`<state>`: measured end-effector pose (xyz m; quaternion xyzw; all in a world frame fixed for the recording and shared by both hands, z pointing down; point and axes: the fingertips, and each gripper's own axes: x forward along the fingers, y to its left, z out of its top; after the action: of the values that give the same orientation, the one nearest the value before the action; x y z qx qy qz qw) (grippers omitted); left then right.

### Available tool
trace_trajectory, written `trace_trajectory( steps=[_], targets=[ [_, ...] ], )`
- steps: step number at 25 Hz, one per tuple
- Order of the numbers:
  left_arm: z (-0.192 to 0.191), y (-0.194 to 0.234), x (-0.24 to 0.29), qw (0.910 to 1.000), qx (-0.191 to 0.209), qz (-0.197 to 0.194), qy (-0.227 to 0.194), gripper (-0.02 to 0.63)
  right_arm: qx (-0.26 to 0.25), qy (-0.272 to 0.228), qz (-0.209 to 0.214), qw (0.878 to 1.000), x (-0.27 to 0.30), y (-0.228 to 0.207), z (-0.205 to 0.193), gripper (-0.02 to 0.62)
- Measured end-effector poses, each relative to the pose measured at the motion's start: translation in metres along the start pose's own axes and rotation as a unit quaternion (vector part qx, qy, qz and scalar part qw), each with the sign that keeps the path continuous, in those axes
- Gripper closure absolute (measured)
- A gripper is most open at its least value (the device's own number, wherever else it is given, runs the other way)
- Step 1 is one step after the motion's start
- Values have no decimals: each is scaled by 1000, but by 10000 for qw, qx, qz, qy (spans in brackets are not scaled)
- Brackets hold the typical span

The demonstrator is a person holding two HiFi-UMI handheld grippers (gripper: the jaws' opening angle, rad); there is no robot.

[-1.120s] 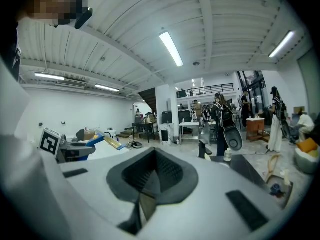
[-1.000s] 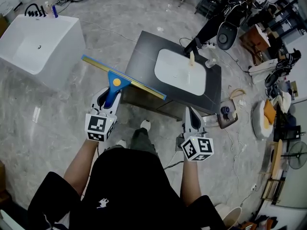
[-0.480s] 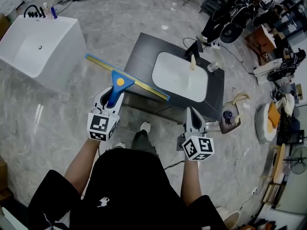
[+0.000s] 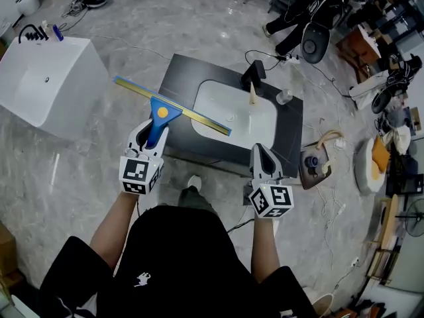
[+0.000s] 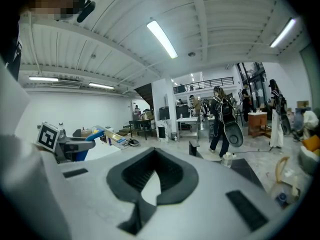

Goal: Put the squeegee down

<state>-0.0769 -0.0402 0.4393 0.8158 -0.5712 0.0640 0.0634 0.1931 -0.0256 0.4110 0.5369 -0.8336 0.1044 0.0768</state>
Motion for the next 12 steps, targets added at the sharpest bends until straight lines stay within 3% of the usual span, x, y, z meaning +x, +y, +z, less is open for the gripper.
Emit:
trace_trajectory(
  steps=[12],
  targets=[
    [-14,-14,98,9988,-161,341,298,479,28,174,315,9993,67,-80,-5,594]
  ],
)
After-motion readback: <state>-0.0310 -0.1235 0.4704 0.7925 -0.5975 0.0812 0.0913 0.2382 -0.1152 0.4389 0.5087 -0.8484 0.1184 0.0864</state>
